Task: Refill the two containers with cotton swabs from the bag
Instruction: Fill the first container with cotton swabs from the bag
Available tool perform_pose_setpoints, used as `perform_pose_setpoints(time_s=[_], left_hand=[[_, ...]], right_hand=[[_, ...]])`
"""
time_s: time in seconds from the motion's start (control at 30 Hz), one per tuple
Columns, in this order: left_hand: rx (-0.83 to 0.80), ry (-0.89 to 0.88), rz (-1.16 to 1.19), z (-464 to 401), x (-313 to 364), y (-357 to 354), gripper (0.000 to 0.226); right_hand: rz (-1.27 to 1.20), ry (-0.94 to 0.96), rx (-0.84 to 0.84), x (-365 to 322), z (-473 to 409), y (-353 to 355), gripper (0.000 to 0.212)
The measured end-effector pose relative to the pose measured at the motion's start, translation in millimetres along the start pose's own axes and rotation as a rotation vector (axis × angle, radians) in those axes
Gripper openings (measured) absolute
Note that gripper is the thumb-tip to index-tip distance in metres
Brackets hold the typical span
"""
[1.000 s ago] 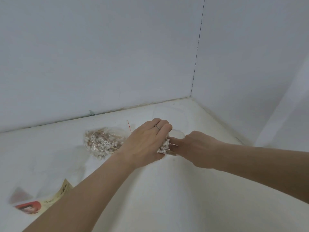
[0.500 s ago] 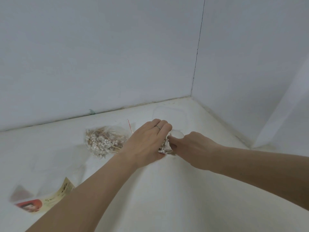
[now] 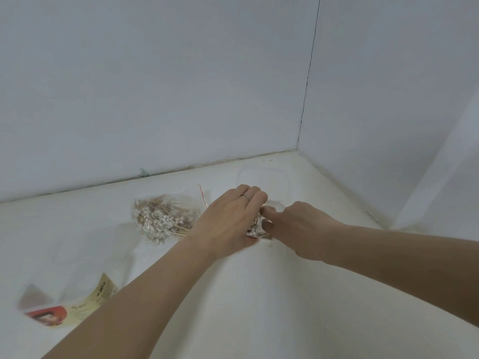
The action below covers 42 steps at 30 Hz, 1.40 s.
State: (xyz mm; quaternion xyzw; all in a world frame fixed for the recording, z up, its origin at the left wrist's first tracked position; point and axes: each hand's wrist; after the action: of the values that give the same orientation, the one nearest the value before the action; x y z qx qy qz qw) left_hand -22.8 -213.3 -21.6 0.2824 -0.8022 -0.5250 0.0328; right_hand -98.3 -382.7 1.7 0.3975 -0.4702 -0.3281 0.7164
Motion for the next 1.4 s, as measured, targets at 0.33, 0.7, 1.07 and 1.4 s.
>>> perform_pose_setpoints(time_s=[0.33,0.7,1.07,1.4], left_hand=[[-0.020,0.055,-0.020,0,-3,-3,0.060],[-0.022,0.034,-0.048,0,1,-1,0.062],[-0.005,0.018,-0.045,1,6,1,0.060],[-0.033,0.035,-0.050,0,7,2,0.061]], right_hand=[[-0.359,-0.021,0.029,5,20,-7,0.035],[-0.764,-0.089,-0.175,0,14,8,0.068],[-0.978,-0.204,-0.210,0,4,13,0.046],[-0.863,-0.154,-0.104,-8,12,2,0.037]])
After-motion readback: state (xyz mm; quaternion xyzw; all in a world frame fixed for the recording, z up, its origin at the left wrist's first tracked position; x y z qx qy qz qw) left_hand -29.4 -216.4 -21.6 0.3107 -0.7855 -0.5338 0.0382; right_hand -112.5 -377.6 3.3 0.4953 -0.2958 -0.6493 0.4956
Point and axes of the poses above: each hand's wrist, its own z-axis away from the middle knuckle, its own y-axis out of the back of the hand, x = y × z, and after that the axes turned 6 degrees about -z, right-handed
